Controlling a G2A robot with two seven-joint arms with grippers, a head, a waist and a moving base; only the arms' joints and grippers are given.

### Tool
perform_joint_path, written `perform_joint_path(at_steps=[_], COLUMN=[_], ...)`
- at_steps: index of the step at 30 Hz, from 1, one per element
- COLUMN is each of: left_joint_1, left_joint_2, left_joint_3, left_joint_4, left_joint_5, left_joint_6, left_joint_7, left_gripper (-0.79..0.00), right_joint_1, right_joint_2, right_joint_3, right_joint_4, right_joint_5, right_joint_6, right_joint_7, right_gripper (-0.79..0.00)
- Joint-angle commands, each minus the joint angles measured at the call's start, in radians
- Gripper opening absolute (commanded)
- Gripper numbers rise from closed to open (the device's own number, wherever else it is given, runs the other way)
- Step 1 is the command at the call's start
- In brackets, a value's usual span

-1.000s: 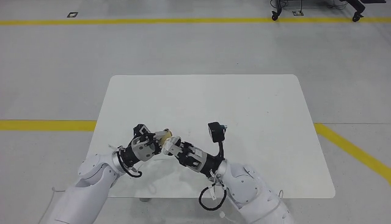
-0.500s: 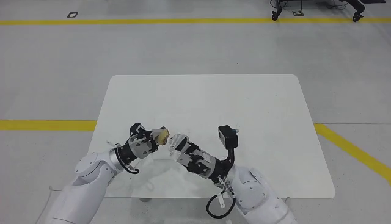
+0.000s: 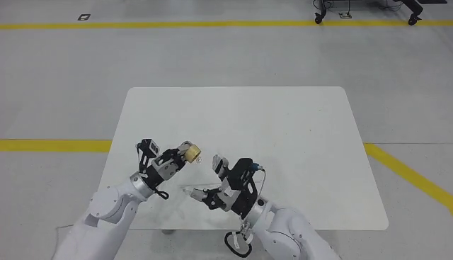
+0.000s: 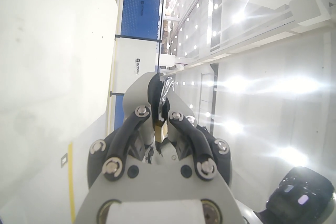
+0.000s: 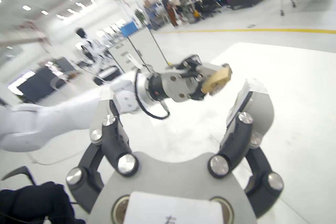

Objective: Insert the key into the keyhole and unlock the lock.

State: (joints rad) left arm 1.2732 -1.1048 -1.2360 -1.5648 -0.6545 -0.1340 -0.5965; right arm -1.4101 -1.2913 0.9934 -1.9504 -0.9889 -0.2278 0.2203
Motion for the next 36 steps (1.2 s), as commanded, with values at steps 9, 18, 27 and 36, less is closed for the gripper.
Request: perform_joint_path(at_steps=[9,18,27,36], left_joint_1=[0.011,-0.049,-0.025,-0.016], left_joint_2=[0.001,0.007,0.01,0.017], left_joint_3=[-0.004,-0.017,-0.017,-0.01], left_joint_4=[-0.027,0.018,-0.027,-0.077], left_joint_5=[0.001,0.018,0.093,0.192], left_joint_6=[0.121,0.313,0.314,0.384], left_joint_7=[-0.045,-0.069,-0.042,-0.051], left_gripper=[-0.785,-0.785,-0.785,-0.785], right_joint_1=[0.003,-0.04,-0.039,-0.067], right_joint_2=[0.001,0.007,0.007,0.014], right_joint_3=[-0.021,-0.051,-0.047,-0.164], right_joint_4=[-0.015,-0.044,-0.037,-0.057], right_joint_5=[-0.163,-0.396,-0.426,-1.158], right_joint_6=[0.083,0.128,0.144,0.259], right_joint_7=[0.054,-0.008,0.002,0.269], right_gripper=[-0.409,0.0,-0.151,-0.4])
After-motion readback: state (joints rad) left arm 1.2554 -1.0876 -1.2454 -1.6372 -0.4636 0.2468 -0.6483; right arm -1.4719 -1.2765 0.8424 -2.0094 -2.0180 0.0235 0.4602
